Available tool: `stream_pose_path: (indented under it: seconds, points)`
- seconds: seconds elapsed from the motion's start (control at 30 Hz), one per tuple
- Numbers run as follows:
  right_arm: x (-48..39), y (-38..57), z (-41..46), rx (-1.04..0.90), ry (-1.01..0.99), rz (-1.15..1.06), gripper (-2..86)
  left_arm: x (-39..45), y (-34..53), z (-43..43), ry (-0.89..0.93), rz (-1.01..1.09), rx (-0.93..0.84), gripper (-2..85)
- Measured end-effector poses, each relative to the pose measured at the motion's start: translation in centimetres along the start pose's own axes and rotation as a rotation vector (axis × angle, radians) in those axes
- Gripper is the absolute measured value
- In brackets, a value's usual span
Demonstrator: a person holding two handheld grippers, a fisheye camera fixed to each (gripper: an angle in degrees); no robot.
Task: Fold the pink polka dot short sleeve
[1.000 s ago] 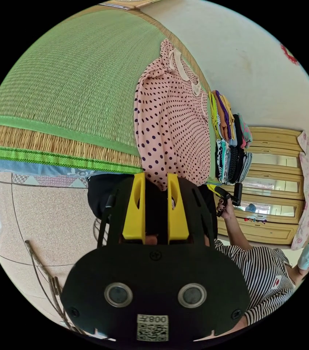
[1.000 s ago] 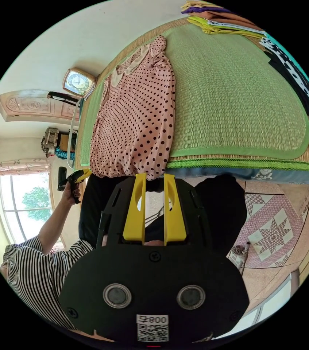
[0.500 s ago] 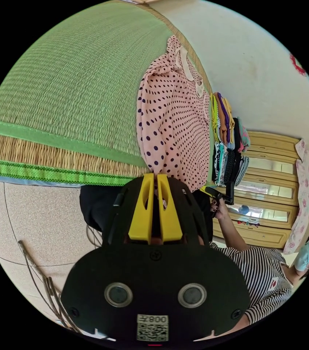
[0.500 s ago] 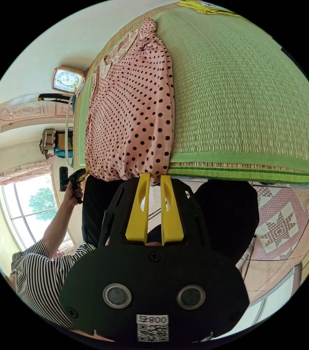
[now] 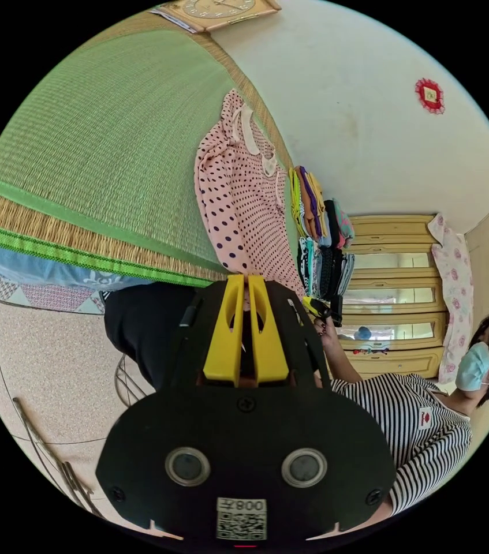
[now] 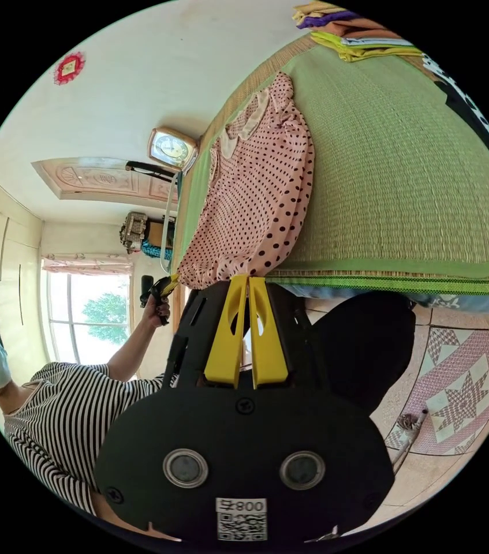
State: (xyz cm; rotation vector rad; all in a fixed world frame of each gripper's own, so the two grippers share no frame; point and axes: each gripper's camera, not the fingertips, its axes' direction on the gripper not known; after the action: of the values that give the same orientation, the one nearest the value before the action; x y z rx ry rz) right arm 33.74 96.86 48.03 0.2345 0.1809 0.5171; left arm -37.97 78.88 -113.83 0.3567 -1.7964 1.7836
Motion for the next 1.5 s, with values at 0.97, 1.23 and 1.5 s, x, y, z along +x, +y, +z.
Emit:
stream_pose_path:
  seconds: [0.97,1.23,1.5]
  points:
    - [-4.4,14.7,-9.1,0.101,-0.090,-0.177,0.1,4.1,11.6,-5.3,0.144,0.128,0.040,1.2]
    - [-5.8,12.7,-10.4,0.133,-0.105,-0.191,0.1,5.7,8.6,-5.4,0.143,0.156,0.049,1.0]
    - [-8.3,4.7,-12.1,0.149,-0.104,-0.221,0.1,8.1,0.4,-5.2,0.128,0.203,0.063,1.1]
